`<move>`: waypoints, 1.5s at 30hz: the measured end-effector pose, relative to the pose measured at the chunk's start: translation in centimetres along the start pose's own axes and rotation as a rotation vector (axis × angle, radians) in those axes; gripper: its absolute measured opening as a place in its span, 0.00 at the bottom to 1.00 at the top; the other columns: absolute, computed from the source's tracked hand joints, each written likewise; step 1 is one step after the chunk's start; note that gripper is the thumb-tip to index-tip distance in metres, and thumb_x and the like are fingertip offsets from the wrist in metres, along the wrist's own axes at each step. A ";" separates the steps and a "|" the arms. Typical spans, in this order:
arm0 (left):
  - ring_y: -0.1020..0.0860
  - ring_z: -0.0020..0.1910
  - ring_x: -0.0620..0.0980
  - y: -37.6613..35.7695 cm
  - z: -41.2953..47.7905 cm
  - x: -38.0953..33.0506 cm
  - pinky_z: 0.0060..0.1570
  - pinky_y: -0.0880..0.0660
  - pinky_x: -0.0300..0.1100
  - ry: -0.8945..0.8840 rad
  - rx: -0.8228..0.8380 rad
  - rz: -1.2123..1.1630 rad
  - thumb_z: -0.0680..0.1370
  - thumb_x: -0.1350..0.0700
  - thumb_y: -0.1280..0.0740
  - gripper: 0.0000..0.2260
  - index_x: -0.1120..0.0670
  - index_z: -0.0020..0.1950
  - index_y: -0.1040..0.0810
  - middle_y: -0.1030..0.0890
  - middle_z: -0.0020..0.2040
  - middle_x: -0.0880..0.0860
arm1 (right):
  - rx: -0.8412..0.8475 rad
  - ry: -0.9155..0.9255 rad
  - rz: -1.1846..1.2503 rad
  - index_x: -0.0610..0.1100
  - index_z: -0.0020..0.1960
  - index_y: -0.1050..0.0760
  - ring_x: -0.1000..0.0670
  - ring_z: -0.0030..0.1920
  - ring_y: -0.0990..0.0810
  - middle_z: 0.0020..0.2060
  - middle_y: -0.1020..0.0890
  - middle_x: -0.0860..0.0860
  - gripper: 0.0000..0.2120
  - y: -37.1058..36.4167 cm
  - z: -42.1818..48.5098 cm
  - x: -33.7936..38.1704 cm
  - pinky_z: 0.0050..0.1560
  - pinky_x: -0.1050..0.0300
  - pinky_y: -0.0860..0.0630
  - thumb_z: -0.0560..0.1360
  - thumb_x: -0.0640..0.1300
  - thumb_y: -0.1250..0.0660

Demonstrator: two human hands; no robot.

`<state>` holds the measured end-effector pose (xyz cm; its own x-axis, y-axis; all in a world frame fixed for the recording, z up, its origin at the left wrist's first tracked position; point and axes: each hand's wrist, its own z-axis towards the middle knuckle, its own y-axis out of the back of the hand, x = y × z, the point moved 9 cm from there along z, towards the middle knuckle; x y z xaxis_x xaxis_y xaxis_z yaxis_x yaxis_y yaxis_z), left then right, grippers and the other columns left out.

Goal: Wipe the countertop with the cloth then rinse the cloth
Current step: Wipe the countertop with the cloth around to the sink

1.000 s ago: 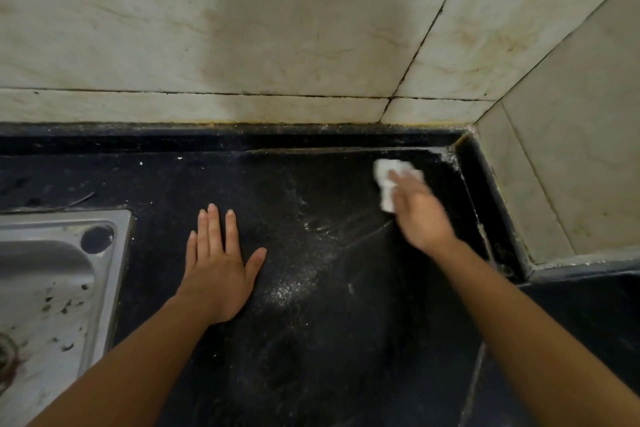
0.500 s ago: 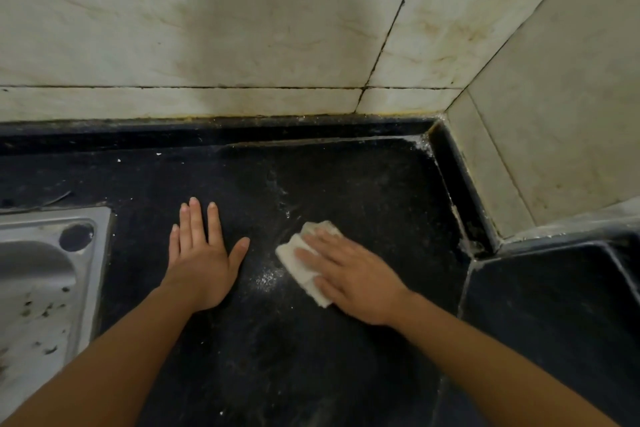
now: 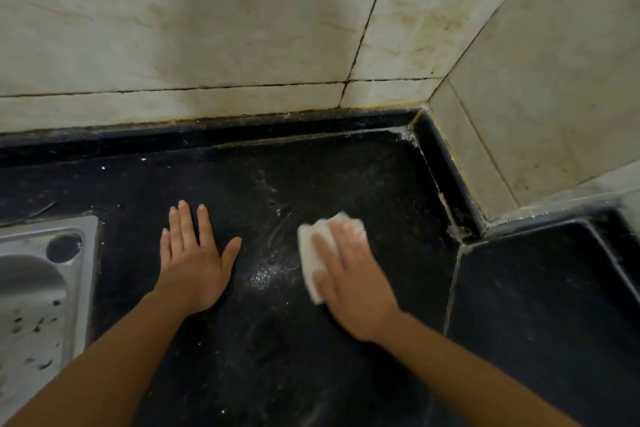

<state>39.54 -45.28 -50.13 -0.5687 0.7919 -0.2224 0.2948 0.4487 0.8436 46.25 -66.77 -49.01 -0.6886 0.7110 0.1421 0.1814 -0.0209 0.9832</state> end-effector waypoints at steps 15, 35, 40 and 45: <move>0.70 0.73 0.54 -0.1 0.2 0.2 0.71 0.67 0.49 -0.019 -0.096 -0.030 0.78 0.37 0.58 0.35 0.57 0.76 0.66 0.70 0.74 0.60 | -0.039 -0.655 0.092 0.39 0.78 0.53 0.37 0.76 0.55 0.76 0.51 0.35 0.30 1.3 1.3 -9.6 0.74 0.43 0.60 0.80 0.54 0.60; 0.56 0.75 0.45 -0.6 -8.8 11.8 0.74 0.58 0.47 0.031 -0.460 -0.063 0.78 0.40 0.58 0.33 0.60 0.77 0.49 0.51 0.78 0.53 | 0.050 -0.394 0.060 0.44 0.78 0.58 0.41 0.76 0.61 0.77 0.56 0.40 0.28 1.3 12.2 -2.0 0.75 0.45 0.62 0.82 0.52 0.59; 0.54 0.76 0.47 -0.4 -8.7 11.9 0.74 0.54 0.46 0.003 -0.493 -0.112 0.78 0.41 0.57 0.33 0.60 0.77 0.48 0.49 0.78 0.55 | 0.136 0.308 -0.061 0.43 0.78 0.56 0.42 0.77 0.61 0.77 0.54 0.42 0.31 -0.7 7.7 8.5 0.75 0.46 0.63 0.78 0.55 0.66; 0.50 0.76 0.50 -0.3 -8.8 11.8 0.74 0.52 0.48 0.009 -0.504 -0.093 0.79 0.42 0.54 0.32 0.61 0.77 0.47 0.47 0.77 0.56 | 0.280 0.685 0.013 0.51 0.78 0.55 0.54 0.76 0.65 0.77 0.58 0.53 0.25 -0.4 1.7 10.4 0.74 0.57 0.66 0.84 0.53 0.55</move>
<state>25.92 -39.71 -48.72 -0.5826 0.7532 -0.3055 -0.1627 0.2602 0.9518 40.19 -58.13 -48.11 -0.9525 0.1120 0.2831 0.3015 0.2186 0.9281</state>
